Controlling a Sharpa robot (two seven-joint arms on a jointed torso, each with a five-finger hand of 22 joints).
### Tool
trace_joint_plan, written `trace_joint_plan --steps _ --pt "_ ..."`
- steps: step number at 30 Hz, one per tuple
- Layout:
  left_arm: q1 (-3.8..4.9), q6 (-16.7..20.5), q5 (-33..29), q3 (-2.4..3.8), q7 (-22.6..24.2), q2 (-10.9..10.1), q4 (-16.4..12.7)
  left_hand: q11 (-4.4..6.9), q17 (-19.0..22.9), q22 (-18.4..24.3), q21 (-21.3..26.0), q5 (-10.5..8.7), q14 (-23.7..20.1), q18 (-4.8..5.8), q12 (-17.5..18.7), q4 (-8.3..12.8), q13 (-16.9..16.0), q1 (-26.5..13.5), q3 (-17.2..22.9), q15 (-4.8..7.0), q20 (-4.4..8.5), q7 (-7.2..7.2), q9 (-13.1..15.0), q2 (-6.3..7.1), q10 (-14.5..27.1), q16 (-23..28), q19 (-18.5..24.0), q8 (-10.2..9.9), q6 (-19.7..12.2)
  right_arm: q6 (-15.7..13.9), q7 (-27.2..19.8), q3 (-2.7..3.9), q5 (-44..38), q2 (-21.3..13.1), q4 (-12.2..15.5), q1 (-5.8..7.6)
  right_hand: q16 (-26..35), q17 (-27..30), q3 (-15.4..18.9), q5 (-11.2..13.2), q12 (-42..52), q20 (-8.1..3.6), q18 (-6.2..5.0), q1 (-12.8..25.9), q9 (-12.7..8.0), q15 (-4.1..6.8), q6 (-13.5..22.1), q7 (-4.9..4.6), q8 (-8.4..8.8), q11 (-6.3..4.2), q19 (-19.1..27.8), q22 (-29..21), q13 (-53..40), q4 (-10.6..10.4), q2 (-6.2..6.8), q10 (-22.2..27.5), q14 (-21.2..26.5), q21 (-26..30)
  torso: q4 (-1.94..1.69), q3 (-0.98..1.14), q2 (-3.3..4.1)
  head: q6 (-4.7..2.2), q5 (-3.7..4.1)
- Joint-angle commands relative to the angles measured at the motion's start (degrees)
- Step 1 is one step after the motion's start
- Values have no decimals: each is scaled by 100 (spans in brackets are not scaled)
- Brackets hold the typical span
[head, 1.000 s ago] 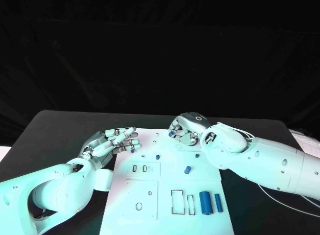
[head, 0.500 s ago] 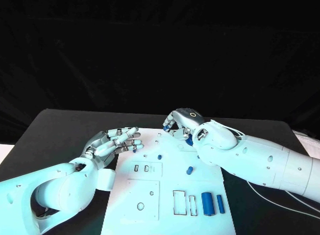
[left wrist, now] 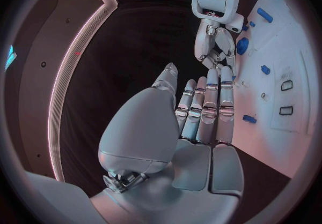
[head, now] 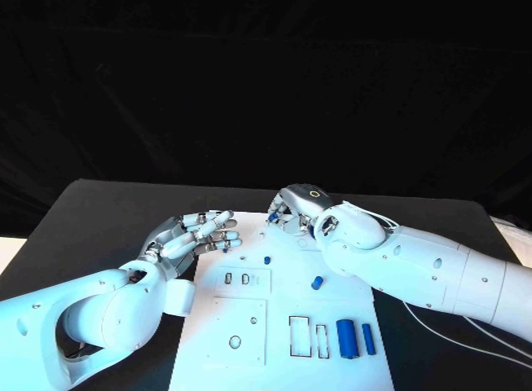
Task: Assemble the parts on the task board
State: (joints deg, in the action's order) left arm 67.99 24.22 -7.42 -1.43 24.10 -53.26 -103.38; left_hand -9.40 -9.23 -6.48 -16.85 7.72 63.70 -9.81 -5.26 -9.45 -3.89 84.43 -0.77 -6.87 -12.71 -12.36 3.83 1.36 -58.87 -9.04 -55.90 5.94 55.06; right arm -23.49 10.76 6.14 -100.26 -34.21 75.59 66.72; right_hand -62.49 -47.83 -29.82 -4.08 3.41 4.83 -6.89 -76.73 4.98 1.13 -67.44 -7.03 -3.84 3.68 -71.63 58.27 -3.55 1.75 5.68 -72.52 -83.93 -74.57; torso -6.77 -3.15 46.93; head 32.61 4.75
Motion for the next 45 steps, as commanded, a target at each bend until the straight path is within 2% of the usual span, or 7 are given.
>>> trace_joint_plan --steps 1,18,25,31,35,41,45 --pt "9 -108 -7 5 27 13 -16 -40 -5 5 31 -32 -25 -58 20 27 9 -30 -22 -6 -24 -37 -8 -15 14 35 9 -35 -18 250 3 -12 -4 34 -21 2 -37 -8 -2 -41 7 21 71 22 6 -5 26 -25 1 -5 11 6 -11 -27 8 54 -103 -27 -1 -4 8 5 -12" --pt "13 -117 -7 5 21 20 -27 -42 -9 7 32 -31 -25 -59 25 31 9 -30 -24 -7 -25 -39 -7 -16 17 38 9 -39 -20 204 74 -43 -40 196 -122 2 -45 -11 2 -44 8 25 71 35 6 -8 30 -27 4 -3 12 12 -12 -38 17 58 -101 -32 -8 -10 18 21 -16" --pt "19 -121 -7 5 11 20 -37 -42 -9 7 32 -31 -25 -59 25 31 9 -30 -24 -7 -25 -39 -7 -16 17 38 9 -39 -20 344 142 -51 -54 252 -177 3 -28 45 20 -17 -1 40 62 82 -4 -25 93 -44 26 16 57 -26 -7 -80 75 129 -75 -19 -14 -15 22 23 -18" --pt "25 -129 -7 5 2 20 -42 -42 -9 7 32 -31 -25 -59 25 31 9 -30 -24 -7 -25 -39 -7 -16 17 38 9 -39 -20 407 243 -63 -58 279 -234 3 362 623 121 17 2 154 -45 193 -123 -177 682 -225 39 187 477 -608 6 -194 320 806 118 290 -14 -14 26 23 -19" --pt "28 -135 -7 5 -3 19 -42 -43 -13 10 35 -31 -25 -59 30 37 9 -28 -27 -8 -27 -40 -7 -17 19 43 9 -43 -21 282 235 -67 -58 267 -218 4 721 1111 425 23 28 236 -150 111 -126 -232 1097 -251 28 266 815 -1124 -5 -246 413 1345 237 611 -11 -11 27 24 -18" --pt "29 -154 -8 5 -12 13 -21 -43 -13 10 35 -31 -25 -59 30 37 9 -28 -27 -8 -27 -40 -7 -17 19 43 9 -43 -21 -37 183 -61 -18 -5 162 -8 815 1243 613 -52 96 234 -159 -19 -110 -214 1087 -233 10 249 814 -1201 -16 -310 365 1258 229 671 0 1 26 4 -6" --pt "30 -168 -9 5 -21 -5 -9 -44 -14 10 36 -31 -25 -59 33 39 9 -29 -28 -9 -27 -40 -7 -17 21 44 9 -45 -23 -85 217 5 112 -416 621 -27 661 1055 613 -103 228 202 -128 -34 -95 -175 939 -204 -12 195 678 -1041 -28 -387 329 903 147 582 24 6 23 -16 18"
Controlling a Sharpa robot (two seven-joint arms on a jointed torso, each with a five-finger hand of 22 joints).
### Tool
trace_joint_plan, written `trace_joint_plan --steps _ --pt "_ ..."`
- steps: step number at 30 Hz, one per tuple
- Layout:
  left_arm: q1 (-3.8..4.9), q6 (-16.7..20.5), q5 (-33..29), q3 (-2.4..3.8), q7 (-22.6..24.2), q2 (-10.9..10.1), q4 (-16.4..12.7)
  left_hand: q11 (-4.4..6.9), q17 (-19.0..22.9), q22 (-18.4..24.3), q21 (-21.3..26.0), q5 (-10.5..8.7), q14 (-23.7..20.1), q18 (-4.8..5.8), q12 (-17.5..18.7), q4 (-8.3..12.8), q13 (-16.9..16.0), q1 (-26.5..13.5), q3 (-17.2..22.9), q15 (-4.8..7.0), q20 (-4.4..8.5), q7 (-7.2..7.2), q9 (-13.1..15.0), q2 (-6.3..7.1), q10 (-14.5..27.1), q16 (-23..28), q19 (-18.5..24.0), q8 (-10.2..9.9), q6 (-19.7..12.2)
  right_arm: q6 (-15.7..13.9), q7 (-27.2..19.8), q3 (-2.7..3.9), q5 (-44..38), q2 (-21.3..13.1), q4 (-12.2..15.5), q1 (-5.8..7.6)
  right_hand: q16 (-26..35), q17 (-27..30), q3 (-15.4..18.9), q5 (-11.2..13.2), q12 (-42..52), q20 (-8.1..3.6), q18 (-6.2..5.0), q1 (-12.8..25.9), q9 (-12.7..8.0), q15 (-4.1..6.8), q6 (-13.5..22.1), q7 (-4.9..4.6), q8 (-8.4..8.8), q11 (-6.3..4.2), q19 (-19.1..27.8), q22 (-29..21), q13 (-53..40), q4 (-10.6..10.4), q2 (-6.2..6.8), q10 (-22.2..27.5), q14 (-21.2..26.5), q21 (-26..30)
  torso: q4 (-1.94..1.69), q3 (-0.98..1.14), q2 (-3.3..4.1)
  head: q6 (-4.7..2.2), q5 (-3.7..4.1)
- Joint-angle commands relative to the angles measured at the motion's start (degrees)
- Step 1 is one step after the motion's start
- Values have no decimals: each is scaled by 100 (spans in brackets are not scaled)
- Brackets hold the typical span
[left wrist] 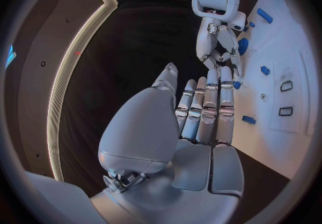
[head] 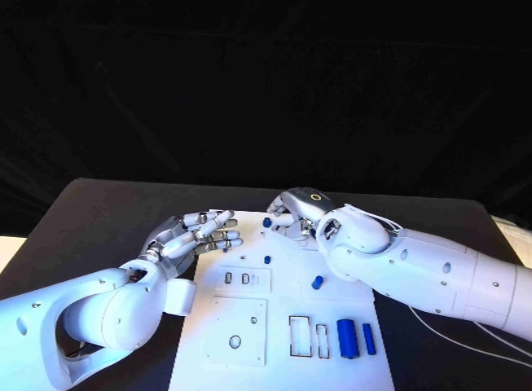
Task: Assemble the parts on the task board
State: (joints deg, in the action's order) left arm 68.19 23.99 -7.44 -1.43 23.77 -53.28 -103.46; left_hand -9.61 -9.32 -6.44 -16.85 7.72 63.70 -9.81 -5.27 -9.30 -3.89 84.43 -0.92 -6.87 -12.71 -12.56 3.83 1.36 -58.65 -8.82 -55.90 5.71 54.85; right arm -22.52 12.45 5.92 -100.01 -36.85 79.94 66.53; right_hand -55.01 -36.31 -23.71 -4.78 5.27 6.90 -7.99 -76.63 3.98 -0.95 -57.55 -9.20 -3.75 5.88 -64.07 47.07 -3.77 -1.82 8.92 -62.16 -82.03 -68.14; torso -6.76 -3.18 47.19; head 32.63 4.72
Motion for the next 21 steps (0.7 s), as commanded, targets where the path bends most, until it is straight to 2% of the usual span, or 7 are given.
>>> trace_joint_plan --steps 1,6,8,11,13,16,21 --pt "9 -148 -8 5 11 -10 1 -23 -5 6 36 -31 -25 -59 33 23 9 -29 -12 -9 -27 -20 -7 -17 0 22 10 -23 -2 -181 68 48 155 -283 311 -11 -264 -321 -17 -50 111 -27 17 -25 10 63 -114 40 -28 -68 -208 274 -18 -78 7 -338 -111 -171 39 14 -6 -25 30" --pt "10 -163 -18 5 14 -47 5 -23 -6 7 36 -31 -25 -59 35 25 9 -29 -13 -9 -28 -20 -7 -17 1 23 10 -24 -3 -13 393 163 790 -982 850 -20 -873 -1105 75 -294 492 -124 164 119 7 186 -214 76 -15 -232 -709 1069 -198 -232 187 -1268 -300 -621 137 41 -34 -38 46" --pt "10 -168 -21 5 14 -57 3 -23 -6 7 36 -31 -25 -59 35 25 9 -29 -13 -9 -28 -20 -7 -17 1 23 10 -24 -3 147 518 183 1015 -1163 923 -21 -1096 -1383 256 -471 723 -193 214 235 4 269 -229 151 -12 -332 -882 1344 -380 -327 301 -1671 -353 -783 167 47 -44 -45 48" --pt "10 -174 -23 5 16 -67 5 -23 -6 7 36 -31 -25 -59 35 25 9 -29 -13 -9 -28 -20 -7 -17 1 23 10 -24 -3 366 675 199 1201 -1327 927 -27 -1485 -1903 604 -620 1019 -276 280 297 -13 327 -126 196 7 -392 -1079 1679 -714 -457 368 -1891 -413 -978 191 61 -53 -50 44" --pt "10 -175 -25 4 15 -71 10 -23 -6 7 36 -31 -25 -59 35 25 9 -29 -13 -9 -28 -20 -7 -17 1 23 10 -24 -3 472 750 204 1261 -1395 891 -36 -1735 -2258 909 -775 1274 -284 310 330 -17 325 -26 207 11 -397 -1156 1834 -994 -581 357 -1960 -443 -1064 203 74 -54 -52 39" --pt "10 -176 -30 4 14 -70 20 -23 -7 8 37 -30 -25 -59 37 28 9 -27 -13 -9 -28 -18 -7 -19 1 25 10 -25 -3 592 820 209 1283 -1440 810 -49 -2078 -2696 1609 -840 1992 -279 337 -37 0 295 12 223 -7 -400 -1220 2045 -2046 -903 173 -1453 -422 -1193 207 81 -58 -41 37" --pt "9 -179 -32 4 12 -64 36 -23 -7 8 37 -30 -25 -59 37 28 9 -27 -13 -9 -28 -18 -7 -19 1 25 10 -25 -3 692 855 212 1291 -1408 700 -74 -2357 -3129 1886 -831 2857 -257 382 -232 0 300 -25 194 -10 -380 -1332 2293 -3166 -1241 97 -1291 -455 -1323 203 75 -52 -26 30"
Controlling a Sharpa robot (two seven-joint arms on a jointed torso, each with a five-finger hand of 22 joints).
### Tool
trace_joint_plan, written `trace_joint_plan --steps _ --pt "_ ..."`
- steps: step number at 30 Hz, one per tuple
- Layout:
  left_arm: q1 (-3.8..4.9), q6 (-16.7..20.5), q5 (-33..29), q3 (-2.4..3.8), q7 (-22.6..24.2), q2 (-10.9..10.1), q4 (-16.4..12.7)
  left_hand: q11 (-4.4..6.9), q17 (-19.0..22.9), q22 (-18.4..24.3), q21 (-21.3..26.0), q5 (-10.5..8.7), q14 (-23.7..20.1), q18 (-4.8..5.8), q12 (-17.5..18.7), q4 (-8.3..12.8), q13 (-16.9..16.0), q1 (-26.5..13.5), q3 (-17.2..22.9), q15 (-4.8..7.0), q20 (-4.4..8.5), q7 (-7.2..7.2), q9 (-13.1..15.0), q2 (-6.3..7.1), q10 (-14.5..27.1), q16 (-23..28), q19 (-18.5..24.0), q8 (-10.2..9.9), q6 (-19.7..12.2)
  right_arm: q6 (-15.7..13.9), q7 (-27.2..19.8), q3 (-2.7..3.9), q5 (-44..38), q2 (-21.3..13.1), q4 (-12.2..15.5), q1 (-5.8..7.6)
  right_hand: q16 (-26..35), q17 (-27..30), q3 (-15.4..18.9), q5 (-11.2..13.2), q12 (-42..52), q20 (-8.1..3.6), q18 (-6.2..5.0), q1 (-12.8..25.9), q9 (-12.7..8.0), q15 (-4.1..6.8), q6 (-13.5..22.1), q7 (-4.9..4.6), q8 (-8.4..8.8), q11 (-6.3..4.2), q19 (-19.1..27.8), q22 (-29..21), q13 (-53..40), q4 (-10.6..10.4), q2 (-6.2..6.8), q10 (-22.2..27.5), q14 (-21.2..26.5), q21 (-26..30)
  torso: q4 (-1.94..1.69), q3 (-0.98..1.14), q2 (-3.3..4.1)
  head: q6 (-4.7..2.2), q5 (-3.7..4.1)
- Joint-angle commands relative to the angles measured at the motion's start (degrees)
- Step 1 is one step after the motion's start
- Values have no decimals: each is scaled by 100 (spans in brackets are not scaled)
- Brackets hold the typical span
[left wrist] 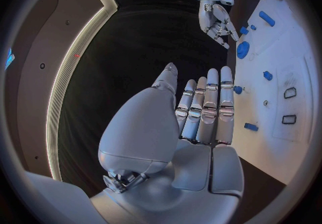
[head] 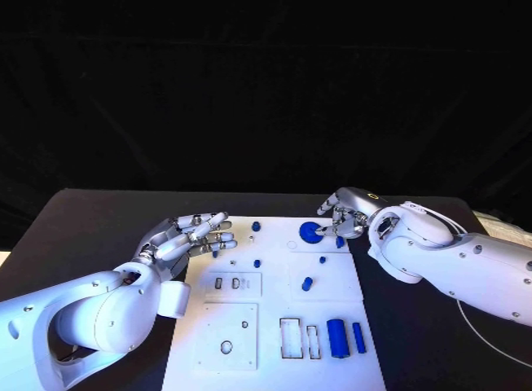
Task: Assemble the parts on the task board
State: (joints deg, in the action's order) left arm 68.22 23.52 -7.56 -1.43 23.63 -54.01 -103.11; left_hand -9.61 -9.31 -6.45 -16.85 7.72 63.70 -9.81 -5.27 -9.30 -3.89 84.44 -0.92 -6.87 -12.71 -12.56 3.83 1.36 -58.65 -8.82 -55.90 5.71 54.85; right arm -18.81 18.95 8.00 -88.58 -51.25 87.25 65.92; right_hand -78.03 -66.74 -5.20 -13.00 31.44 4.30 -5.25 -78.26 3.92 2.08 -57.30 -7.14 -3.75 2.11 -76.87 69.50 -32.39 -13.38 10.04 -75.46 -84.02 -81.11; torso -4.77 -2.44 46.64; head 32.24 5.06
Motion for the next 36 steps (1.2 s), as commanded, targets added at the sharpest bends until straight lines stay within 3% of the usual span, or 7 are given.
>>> trace_joint_plan --steps 1,13,36 --pt "7 -131 -21 4 26 9 2 -23 -9 8 37 -30 -25 -60 37 28 9 -27 -13 -9 -28 -18 -7 -19 1 25 10 -25 -3 328 203 4 147 42 -40 -16 -72 -113 46 -11 342 4 111 -85 7 -4 -55 -13 -13 -3 -59 67 -424 -107 -20 29 -259 -34 2 0 4 15 -2" --pt "6 -131 -22 4 19 15 18 -22 -12 10 38 -29 -24 -60 39 33 8 -23 -12 -9 -29 -16 -6 -25 0 28 9 -27 -1 434 199 4 -27 252 -200 -65 -340 -574 173 -57 1971 12 150 -217 18 -5 -177 2 -50 -9 -167 293 -2220 -286 -87 -244 -313 -147 -3 -10 3 61 21" --pt "6 -144 -23 4 3 43 39 -20 -20 14 41 -26 -23 -62 46 52 7 -4 -2 -8 -30 -12 -4 -44 -2 36 8 -32 2 496 332 3 -318 437 -297 -70 -728 -1303 242 -87 3708 30 252 -172 17 -23 -302 3 -62 1 -474 807 -3948 -269 -212 -684 -419 -384 -2 -7 2 115 20"
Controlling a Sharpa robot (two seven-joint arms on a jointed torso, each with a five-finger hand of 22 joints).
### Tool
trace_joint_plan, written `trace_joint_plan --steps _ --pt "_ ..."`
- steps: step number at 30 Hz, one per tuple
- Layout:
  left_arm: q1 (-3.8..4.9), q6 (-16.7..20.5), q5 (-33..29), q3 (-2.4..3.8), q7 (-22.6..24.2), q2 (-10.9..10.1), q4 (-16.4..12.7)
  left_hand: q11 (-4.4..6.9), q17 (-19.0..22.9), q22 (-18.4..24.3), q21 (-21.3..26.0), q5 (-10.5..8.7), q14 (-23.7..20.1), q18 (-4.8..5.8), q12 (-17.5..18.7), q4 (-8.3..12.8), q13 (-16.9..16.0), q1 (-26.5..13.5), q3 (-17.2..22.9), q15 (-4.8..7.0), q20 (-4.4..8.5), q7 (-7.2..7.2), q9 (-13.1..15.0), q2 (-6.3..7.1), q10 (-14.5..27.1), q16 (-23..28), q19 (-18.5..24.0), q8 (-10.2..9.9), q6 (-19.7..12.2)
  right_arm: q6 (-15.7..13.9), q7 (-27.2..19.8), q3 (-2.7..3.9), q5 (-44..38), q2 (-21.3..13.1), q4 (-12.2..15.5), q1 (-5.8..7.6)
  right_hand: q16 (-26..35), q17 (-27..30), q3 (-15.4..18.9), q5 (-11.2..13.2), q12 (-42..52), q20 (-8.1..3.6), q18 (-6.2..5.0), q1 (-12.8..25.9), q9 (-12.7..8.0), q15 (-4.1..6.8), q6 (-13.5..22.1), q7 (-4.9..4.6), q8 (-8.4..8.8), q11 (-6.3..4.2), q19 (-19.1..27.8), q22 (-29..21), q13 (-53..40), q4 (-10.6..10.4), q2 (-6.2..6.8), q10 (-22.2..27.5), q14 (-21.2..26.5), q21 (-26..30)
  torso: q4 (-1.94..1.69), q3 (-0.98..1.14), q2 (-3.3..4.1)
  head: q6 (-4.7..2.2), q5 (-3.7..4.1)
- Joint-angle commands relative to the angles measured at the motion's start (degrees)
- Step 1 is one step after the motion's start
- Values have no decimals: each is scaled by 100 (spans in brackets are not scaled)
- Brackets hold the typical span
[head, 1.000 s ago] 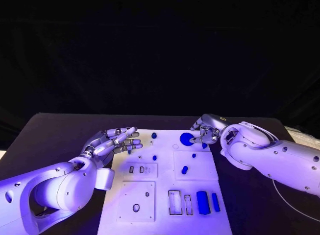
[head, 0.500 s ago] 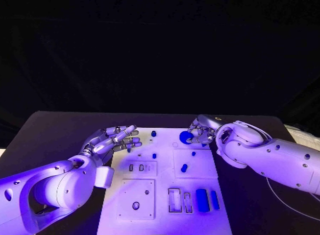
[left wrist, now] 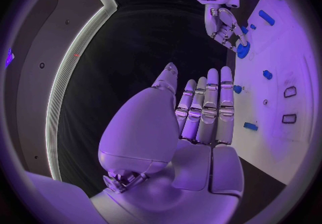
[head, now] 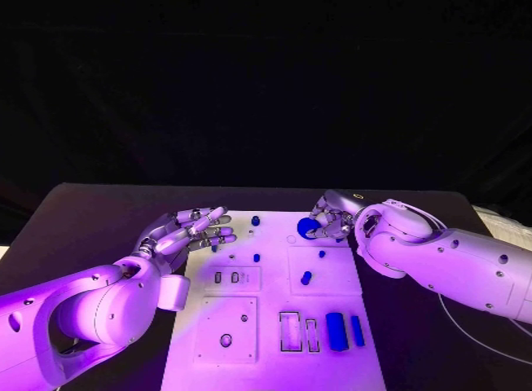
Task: Assemble the parts on the task board
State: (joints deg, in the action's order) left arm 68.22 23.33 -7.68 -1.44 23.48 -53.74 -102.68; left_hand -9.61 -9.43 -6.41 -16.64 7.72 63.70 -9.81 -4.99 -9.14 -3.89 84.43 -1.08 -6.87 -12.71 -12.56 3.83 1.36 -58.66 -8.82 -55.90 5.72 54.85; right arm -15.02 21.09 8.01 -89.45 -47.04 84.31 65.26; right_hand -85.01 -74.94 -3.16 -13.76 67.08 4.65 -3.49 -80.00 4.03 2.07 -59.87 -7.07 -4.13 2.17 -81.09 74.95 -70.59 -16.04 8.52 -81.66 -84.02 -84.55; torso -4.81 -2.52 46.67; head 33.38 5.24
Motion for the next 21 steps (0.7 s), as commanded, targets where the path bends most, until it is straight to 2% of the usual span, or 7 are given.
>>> trace_joint_plan --steps 1,13,15,19,21 --pt "6 -127 -10 5 18 17 -4 -20 -8 10 20 -26 -23 -62 18 36 7 -4 14 -8 -30 -12 -4 -44 -2 36 8 -32 2 120 132 1 -260 20 -5 -4 -41 -506 39 -9 209 -5 80 2 7 -23 -53 -2 -26 -5 -65 282 -187 -1 -64 -85 -422 -49 1 -3 0 8 3" --pt "6 -139 -10 5 4 30 5 -19 -9 10 21 -26 -23 -62 19 39 6 -1 16 -8 -30 -12 -4 -49 -3 37 8 -33 3 220 338 -4 -741 126 -40 -10 -147 -718 31 59 759 -8 135 -40 27 -13 -202 27 -72 -25 -235 548 -689 47 -88 -268 -454 -164 -7 -2 -1 20 10" --pt "6 -140 -10 5 3 32 6 -19 -11 11 21 -26 -23 -62 21 41 6 2 17 -8 -30 -12 -4 -54 -3 39 7 -34 3 219 357 -4 -802 134 -39 -14 -164 -753 -16 74 847 -17 144 -96 43 -1 -279 43 -100 -40 -263 594 -771 79 -142 -300 -459 -184 -9 0 -1 23 8" --pt "6 -136 -10 5 -2 32 8 -17 -15 13 22 -25 -22 -63 24 51 6 12 24 -7 -30 -10 -3 -68 -5 43 6 -36 5 151 338 -5 -879 144 -18 -24 -189 -805 -348 507 1016 -53 160 -393 75 44 -445 100 -147 -93 -313 674 -931 233 -373 -363 -466 -219 0 0 -1 24 -8" --pt "6 -134 -10 5 -4 32 9 -17 -16 14 23 -25 -21 -63 25 53 6 14 25 -7 -30 -10 -3 -70 -5 44 6 -37 5 63 306 -5 -877 148 12 -28 -193 -812 -438 556 1080 -63 166 -427 85 53 -496 117 -159 -107 -329 700 -989 264 -423 -390 -466 -230 -1 1 0 22 -4"
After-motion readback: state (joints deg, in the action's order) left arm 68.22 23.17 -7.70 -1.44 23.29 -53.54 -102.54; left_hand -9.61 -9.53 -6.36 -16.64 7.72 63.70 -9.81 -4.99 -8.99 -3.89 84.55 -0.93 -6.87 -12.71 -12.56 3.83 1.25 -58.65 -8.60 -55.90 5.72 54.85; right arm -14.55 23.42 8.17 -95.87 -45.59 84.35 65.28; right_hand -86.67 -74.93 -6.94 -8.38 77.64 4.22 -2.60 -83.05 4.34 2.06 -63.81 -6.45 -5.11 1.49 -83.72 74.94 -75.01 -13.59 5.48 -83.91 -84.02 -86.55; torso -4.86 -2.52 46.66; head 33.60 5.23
